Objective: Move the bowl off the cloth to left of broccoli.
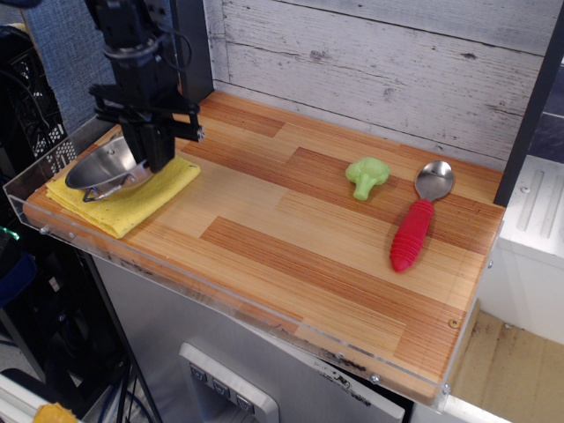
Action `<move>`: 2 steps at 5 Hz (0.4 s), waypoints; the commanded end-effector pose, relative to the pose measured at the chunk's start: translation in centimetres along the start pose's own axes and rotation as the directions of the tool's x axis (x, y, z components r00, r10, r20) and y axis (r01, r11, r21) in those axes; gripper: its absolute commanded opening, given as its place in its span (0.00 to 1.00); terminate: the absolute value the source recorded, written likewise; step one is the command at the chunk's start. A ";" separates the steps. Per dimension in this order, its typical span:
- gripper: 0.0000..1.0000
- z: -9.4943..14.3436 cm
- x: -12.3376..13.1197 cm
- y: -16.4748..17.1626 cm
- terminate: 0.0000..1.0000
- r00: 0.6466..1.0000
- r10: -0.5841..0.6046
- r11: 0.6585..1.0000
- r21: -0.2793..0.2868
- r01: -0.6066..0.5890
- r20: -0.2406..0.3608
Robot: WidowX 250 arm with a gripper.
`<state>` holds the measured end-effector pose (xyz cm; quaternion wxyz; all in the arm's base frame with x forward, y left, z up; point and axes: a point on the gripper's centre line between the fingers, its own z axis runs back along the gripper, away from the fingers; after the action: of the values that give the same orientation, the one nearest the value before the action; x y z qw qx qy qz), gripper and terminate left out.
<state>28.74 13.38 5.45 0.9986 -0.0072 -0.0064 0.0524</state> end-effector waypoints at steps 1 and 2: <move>0.00 7.2 2.0 -1.5 0.00 0.989 0.004 0.999 0.047 -0.011 0.150; 0.00 7.3 5.4 -5.5 0.00 0.981 -0.136 0.991 0.028 0.133 0.141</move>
<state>34.88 8.21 11.11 0.9983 -0.0055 -0.0542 -0.0216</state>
